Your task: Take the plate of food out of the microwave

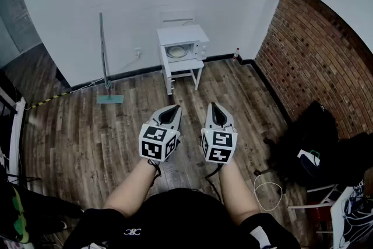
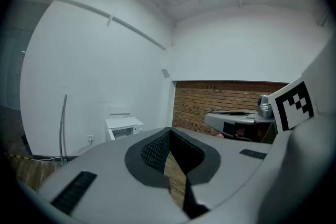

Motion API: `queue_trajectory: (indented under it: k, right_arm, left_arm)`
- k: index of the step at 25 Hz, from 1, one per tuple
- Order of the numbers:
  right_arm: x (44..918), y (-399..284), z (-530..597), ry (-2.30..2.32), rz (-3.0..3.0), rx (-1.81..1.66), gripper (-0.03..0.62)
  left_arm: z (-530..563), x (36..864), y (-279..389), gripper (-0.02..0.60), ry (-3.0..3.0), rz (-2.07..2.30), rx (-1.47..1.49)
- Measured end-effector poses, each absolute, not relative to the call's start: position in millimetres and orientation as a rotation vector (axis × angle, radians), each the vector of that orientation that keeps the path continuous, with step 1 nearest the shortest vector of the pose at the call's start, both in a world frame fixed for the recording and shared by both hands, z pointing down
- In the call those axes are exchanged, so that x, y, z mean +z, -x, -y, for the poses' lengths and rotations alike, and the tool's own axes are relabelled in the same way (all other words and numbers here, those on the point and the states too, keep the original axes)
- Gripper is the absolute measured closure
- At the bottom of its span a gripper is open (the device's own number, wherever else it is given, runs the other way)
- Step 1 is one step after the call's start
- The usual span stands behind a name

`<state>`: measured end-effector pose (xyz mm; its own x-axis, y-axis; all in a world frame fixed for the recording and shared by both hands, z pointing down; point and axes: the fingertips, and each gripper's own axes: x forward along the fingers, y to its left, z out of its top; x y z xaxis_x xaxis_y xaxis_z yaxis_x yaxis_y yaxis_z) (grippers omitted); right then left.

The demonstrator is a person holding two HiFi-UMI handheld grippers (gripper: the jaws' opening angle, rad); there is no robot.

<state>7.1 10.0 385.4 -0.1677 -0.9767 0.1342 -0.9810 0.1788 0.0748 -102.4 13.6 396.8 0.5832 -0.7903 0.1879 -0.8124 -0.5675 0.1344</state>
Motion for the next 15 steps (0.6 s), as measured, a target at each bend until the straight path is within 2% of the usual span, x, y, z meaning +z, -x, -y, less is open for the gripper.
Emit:
queue_trajectory:
  k: [15]
  right_arm:
    - [400, -56, -18, -1.956, 2.274, 0.087, 0.583]
  left_arm:
    - [-19, 409, 62, 0.581, -2.568, 1.319, 0.17]
